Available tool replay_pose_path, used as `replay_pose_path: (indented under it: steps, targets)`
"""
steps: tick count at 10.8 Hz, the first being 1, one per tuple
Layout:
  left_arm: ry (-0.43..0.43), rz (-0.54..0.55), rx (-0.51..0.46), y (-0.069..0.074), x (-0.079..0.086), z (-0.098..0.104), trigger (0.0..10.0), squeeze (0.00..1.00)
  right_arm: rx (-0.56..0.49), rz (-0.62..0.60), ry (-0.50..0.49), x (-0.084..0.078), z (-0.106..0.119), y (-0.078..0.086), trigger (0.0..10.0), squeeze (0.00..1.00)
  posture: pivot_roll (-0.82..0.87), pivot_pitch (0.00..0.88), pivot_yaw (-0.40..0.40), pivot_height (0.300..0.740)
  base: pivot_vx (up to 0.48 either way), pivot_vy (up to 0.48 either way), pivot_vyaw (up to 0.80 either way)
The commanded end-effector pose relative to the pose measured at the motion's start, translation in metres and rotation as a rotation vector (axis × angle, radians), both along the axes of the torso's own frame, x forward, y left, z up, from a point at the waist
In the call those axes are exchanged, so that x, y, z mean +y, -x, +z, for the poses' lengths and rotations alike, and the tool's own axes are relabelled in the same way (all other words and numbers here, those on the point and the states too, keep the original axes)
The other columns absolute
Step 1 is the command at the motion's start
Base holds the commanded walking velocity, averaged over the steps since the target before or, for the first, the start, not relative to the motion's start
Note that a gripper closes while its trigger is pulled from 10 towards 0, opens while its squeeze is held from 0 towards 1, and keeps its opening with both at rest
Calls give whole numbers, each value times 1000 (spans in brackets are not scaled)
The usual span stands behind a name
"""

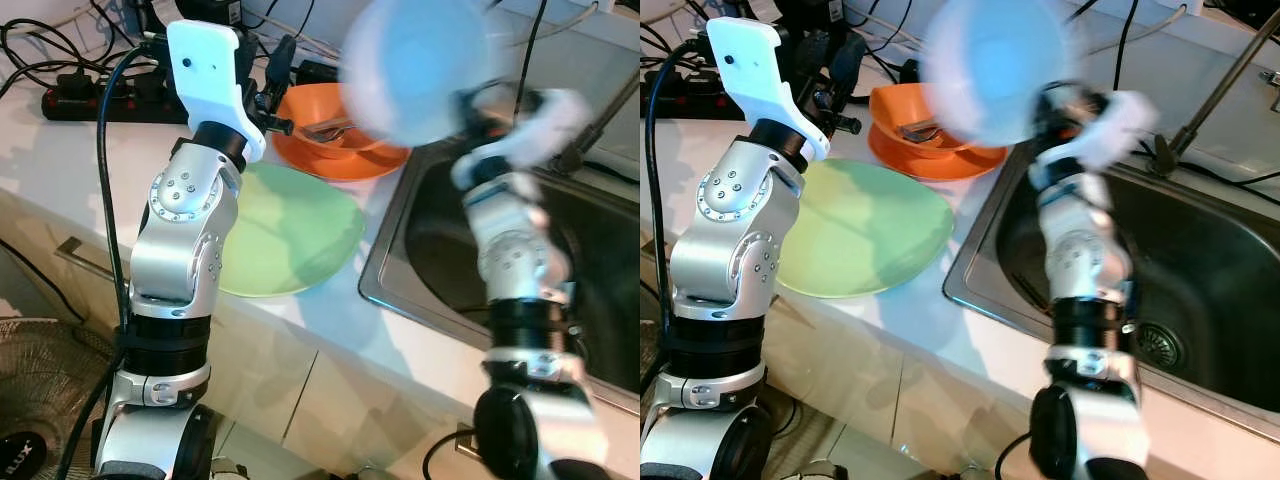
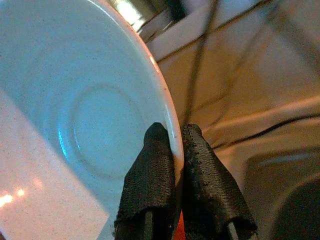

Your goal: Kitchen organization

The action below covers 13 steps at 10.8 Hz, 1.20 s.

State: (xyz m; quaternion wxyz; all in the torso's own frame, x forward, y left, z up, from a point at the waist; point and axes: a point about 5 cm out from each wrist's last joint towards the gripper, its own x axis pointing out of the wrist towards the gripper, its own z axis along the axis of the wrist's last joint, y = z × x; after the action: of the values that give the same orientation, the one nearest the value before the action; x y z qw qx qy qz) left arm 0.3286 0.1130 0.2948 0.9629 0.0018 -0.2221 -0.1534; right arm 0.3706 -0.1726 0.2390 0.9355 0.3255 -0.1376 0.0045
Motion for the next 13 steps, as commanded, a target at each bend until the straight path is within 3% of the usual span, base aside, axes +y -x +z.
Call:
replay_pose_path:
  steps: [1,2,3,4,5,6,9,13]
  targets:
    - [-10,-42,-30,3,-9,6,10000,0,-45,-148,11,-25,12,3,0,0,37,50,-148,740,0,0,0]
    - [-10,-43,-30,3,-9,6,10000,0,-45,-182,15,-30,12,4,0,0,37,50,-148,740,0,0,0]
    - [-13,-47,-29,4,-10,5,10000,0,-28,-309,24,-48,10,9,0,0,33,49,-148,740,0,0,0]
    - [-19,-57,-24,4,-12,4,10000,0,65,-490,54,-72,-2,14,0,0,30,49,-147,740,0,0,0]
    - [-25,-66,-15,4,-13,2,10000,0,168,-544,115,-78,-17,14,8392,0,30,49,-147,740,0,0,0]
    - [-45,-78,4,3,-15,-2,10000,0,248,-550,151,-76,-29,13,10000,0,30,51,-147,740,0,0,0]
    - [-105,-146,52,6,-24,-14,10000,0,563,-550,286,-74,-78,13,10000,0,33,51,-149,740,0,0,0]
    - [-161,-220,94,10,-33,-22,10000,0,780,-353,417,-56,-129,15,10000,0,36,52,-151,740,0,0,0]
